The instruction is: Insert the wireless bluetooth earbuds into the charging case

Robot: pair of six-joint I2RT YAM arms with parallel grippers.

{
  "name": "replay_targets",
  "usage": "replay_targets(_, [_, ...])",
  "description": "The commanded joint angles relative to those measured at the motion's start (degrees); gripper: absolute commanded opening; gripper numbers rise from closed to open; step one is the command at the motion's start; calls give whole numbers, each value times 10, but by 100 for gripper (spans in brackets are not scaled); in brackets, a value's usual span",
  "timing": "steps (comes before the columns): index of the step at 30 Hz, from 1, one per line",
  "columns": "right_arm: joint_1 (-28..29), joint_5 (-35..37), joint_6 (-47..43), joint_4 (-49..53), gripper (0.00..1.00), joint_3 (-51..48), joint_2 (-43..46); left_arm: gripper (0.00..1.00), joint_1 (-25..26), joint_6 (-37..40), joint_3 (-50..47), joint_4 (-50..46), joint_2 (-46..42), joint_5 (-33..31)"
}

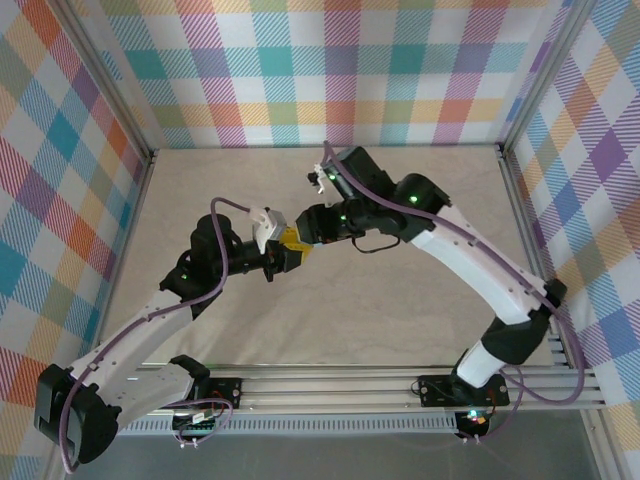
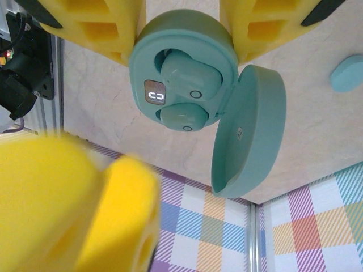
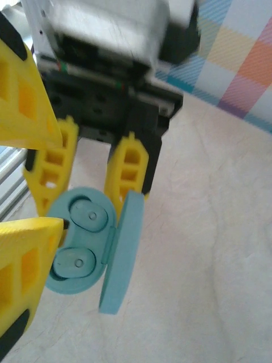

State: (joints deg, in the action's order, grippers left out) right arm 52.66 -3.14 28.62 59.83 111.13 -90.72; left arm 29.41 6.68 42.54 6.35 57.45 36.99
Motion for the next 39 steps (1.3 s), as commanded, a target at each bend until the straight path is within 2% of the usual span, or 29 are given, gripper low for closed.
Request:
replay_targets(1, [-8,-4,-11,-53,36,-13,48,0,7,-5,20,20,2,17])
replay_targets(4, [-29,-2,-15,-76,36,-32,70,0,7,-8,24,19,0,27])
replay_targets(8, [-70,-16,-26,-74,35,-27,58,0,7,-15,26,16,-4,37])
replay_targets(13, [-109,-88,-26,-90,33,-18,13,0,7,-27,31,17,-13,46])
replay_targets(20, [-113,-198,-36,-91,25,-17,-19,0,7,-27,45,-2,-23,37])
replay_targets(26, [-114,-235,-38,-80,20,-78,35,0,7,-17,65,-19,-22,17])
replay_targets(30, [-127,-241,-12,-122,20,-138,104,0,7,-8,82,-40,-22,13])
replay_targets(33, [-149,-228,36,-191,23,-202,156,0,7,-13,79,-38,-26,2])
replay_targets(34, [-160,-221,71,-220,27,-230,172,0,7,-20,78,-33,-27,1])
replay_targets(36, [-173,-238,137,-281,44,-289,194,0,7,-36,77,-13,-27,5])
replay_targets(39, [-175,-275,225,-385,63,-362,215,0,7,-43,95,-3,-22,10])
